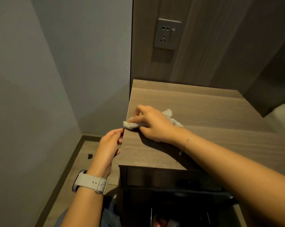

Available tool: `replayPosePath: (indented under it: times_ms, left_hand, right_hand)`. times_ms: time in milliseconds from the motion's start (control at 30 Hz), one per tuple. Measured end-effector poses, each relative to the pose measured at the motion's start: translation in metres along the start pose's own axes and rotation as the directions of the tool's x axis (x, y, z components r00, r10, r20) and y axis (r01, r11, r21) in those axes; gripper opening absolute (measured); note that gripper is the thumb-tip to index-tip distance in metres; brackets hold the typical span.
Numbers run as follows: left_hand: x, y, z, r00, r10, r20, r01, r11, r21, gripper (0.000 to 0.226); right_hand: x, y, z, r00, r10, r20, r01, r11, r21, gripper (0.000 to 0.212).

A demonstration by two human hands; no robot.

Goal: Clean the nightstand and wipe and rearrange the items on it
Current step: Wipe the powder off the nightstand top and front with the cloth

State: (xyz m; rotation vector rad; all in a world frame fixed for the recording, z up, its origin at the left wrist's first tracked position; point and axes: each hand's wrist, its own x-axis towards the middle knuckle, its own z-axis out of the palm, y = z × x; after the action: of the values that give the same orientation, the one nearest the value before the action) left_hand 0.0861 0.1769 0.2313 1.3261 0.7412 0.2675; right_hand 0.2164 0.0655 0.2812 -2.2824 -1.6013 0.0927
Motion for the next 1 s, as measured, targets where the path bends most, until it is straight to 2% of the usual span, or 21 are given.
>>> replayPosePath:
  times_ms: [133,233,300,367,467,567,633,700,733,800,833,900,967,1000]
  left_hand:
    - [-0.022,-0.021,-0.011,0.999,-0.032,0.019,0.033,0.999,-0.031,0.026]
    - [-0.024,-0.022,-0.01,0.999,-0.028,0.035,0.03,0.998,-0.046,0.024]
    - [-0.025,-0.02,-0.008,0.999,-0.027,0.041,0.03,0.996,-0.088,0.024]
    - [-0.028,-0.02,-0.004,0.999,-0.03,0.042,0.035,0.993,-0.115,0.029]
    - [-0.027,-0.022,-0.002,0.998,-0.022,0.058,0.029,0.992,-0.122,0.034]
    - [-0.027,-0.026,0.0,0.998,0.006,0.07,-0.005,1.0,-0.015,0.045]
    - [-0.031,-0.028,0.003,0.998,0.029,0.054,-0.03,1.0,0.008,0.046]
    - [-0.031,-0.024,0.006,0.998,0.063,0.021,-0.063,0.997,0.041,0.039]
    - [-0.031,-0.018,0.009,0.995,0.096,0.002,-0.096,0.991,0.095,0.034]
    - [-0.029,-0.006,0.018,0.983,0.183,-0.034,-0.17,0.956,0.237,0.036]
    - [-0.029,-0.001,0.025,0.975,0.213,-0.058,-0.183,0.927,0.327,0.039]
    - [-0.035,0.003,0.039,0.954,0.274,-0.123,-0.161,0.812,0.562,0.04]
    - [-0.041,0.0,0.044,0.921,0.354,-0.163,-0.133,0.678,0.723,0.041]
    - [-0.041,-0.002,0.045,0.909,0.38,-0.171,-0.129,0.647,0.751,0.041]
  right_hand:
    - [-0.041,-0.024,-0.009,0.983,-0.078,0.165,0.064,0.994,0.085,0.041]
    - [-0.043,-0.031,-0.029,0.949,-0.033,0.314,-0.062,0.956,0.288,0.026]
    - [-0.029,-0.028,-0.031,0.972,0.06,0.226,-0.135,0.934,0.332,0.022]
    - [-0.016,-0.027,-0.017,0.985,0.134,0.111,-0.155,0.966,0.206,0.029]
    - [-0.031,-0.036,0.005,0.999,0.036,0.024,-0.036,0.999,0.02,0.041]
    - [-0.076,-0.039,-0.002,0.996,-0.029,0.083,0.023,0.997,0.076,0.044]
    - [-0.108,-0.037,-0.018,0.982,0.015,0.188,-0.049,0.983,0.177,0.041]
    - [-0.135,-0.032,-0.041,0.956,0.083,0.282,-0.184,0.917,0.354,0.033]
    - [-0.144,-0.027,-0.054,0.961,0.129,0.244,-0.221,0.888,0.402,0.029]
    - [-0.156,-0.005,-0.079,0.961,0.275,0.037,-0.268,0.886,0.379,0.025]
    - [-0.16,0.011,-0.089,0.927,0.366,-0.082,-0.322,0.889,0.325,0.023]
    - [-0.167,0.043,-0.094,0.797,0.55,-0.247,-0.516,0.834,0.195,0.021]
    - [-0.176,0.061,-0.079,0.677,0.673,-0.298,-0.683,0.725,0.088,0.024]
    - [-0.181,0.062,-0.064,0.662,0.682,-0.312,-0.709,0.704,0.034,0.027]
